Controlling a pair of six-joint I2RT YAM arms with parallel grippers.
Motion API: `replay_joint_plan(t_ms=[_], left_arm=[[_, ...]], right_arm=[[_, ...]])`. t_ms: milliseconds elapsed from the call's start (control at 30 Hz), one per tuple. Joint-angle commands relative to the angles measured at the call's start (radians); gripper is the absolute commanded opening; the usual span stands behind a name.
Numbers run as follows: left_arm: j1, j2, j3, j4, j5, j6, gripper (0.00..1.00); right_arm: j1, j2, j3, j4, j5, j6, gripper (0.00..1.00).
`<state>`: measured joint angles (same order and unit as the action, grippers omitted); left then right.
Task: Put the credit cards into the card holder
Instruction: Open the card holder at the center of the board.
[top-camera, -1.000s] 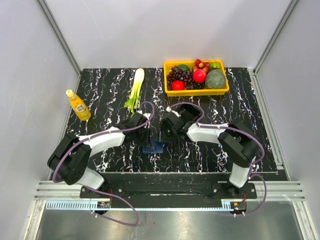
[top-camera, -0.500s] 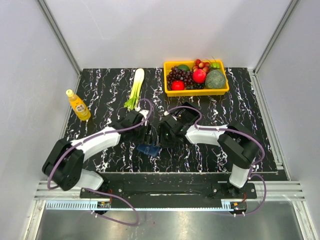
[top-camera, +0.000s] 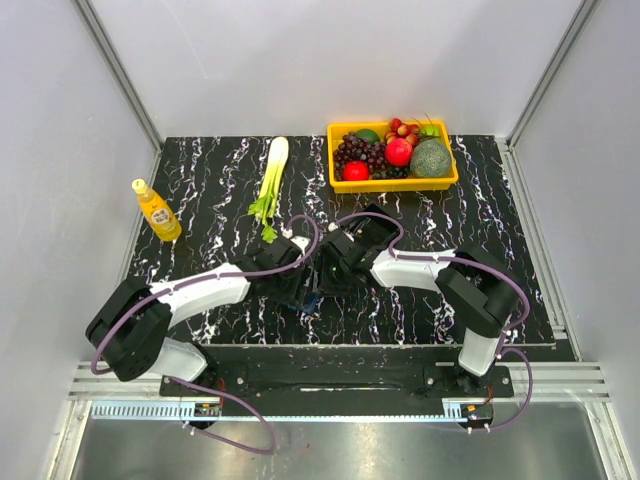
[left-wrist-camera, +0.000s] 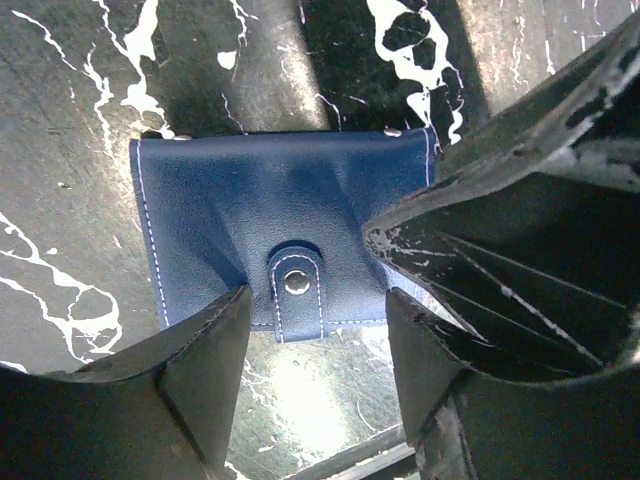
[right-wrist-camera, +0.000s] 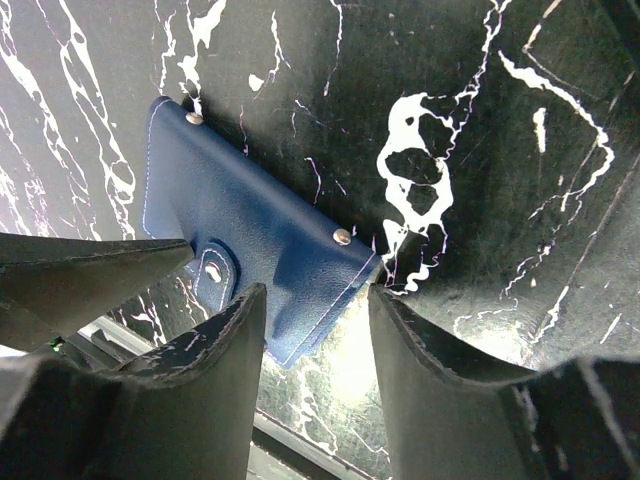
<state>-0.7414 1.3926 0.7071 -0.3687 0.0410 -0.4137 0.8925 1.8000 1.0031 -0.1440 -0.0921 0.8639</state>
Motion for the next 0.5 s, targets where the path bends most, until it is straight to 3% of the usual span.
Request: replay_joint_plan(t_ms=[0, 67, 133, 200, 233, 467], left_arm=[[-0.016, 0.055, 0.012, 0.016, -0.113, -0.028, 0.59], [-0.019, 0.062, 0.012, 0.01, -0.133, -0.034, 0.54], [-0.018, 0.068, 0.009, 0.008, -0.139, -0.037, 0.42], [-0.024, 0.088, 0.008, 0.01, -0.139, -0.033, 0.39], [-0.029, 0.097, 0.008, 0.013, -0.136, -0.031, 0.32], [-0.081, 0.141, 0.022, 0.017, -0.179, -0.027, 0.05]], right_arm=[[0.017, 0.041, -0.026, -0.147, 0.026, -0.016, 0.53], [0.016, 0.041, -0.027, -0.147, 0.031, -0.019, 0.53], [0.016, 0.039, -0.027, -0.149, 0.034, -0.02, 0.52], [0.017, 0.039, -0.026, -0.149, 0.032, -0.02, 0.52], [0.016, 0.039, -0.026, -0.149, 0.034, -0.02, 0.52], [0.016, 0.024, -0.027, -0.169, 0.063, -0.029, 0.52]])
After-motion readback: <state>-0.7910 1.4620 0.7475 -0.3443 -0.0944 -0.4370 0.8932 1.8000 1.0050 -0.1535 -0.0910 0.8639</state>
